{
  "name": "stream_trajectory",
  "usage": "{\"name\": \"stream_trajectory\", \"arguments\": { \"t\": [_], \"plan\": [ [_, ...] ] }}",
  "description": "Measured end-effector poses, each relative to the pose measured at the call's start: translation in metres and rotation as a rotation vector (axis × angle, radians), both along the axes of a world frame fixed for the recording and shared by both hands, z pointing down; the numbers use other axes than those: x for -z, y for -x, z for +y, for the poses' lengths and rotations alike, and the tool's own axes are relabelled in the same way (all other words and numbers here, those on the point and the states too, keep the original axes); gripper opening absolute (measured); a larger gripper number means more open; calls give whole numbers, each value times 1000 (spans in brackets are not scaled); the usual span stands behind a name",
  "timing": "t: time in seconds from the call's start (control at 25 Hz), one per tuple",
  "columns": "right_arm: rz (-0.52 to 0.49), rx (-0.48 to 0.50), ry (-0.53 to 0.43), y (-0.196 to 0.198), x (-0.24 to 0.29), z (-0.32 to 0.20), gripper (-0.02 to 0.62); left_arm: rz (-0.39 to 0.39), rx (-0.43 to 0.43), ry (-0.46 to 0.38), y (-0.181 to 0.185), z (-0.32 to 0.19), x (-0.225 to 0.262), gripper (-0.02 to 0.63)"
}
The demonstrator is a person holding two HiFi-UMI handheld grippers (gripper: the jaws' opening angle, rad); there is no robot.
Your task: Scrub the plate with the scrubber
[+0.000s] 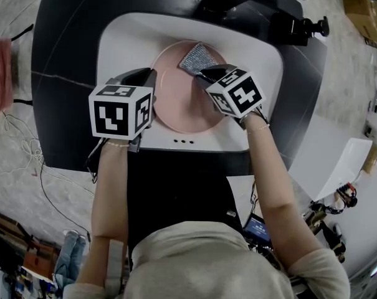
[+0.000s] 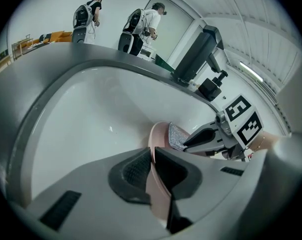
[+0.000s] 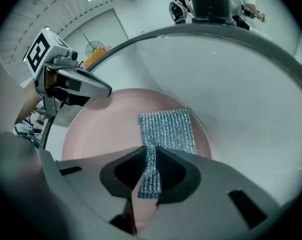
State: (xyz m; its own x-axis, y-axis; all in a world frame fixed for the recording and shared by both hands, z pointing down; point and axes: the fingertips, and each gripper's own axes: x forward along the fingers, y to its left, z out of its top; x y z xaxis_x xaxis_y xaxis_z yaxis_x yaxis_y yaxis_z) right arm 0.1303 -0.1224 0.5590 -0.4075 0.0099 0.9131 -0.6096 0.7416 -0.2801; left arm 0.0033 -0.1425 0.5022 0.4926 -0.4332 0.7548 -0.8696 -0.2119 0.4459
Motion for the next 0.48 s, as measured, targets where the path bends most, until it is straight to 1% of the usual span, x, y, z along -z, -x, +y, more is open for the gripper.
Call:
{"name": "stream_trajectory", "arguments": {
  "t": [0.12,0.28,0.48],
  "plan": [
    [16,-8,24,-4,0,5,75,-11,-3,-2,0,0,0,40],
    [26,-18,78,-7,1,19,75,-14,-12,-9,1,-1,2,38],
    [51,29,114,-10,5,38,75,-27,-26,-16,2,-1,2,35]
  ]
}}
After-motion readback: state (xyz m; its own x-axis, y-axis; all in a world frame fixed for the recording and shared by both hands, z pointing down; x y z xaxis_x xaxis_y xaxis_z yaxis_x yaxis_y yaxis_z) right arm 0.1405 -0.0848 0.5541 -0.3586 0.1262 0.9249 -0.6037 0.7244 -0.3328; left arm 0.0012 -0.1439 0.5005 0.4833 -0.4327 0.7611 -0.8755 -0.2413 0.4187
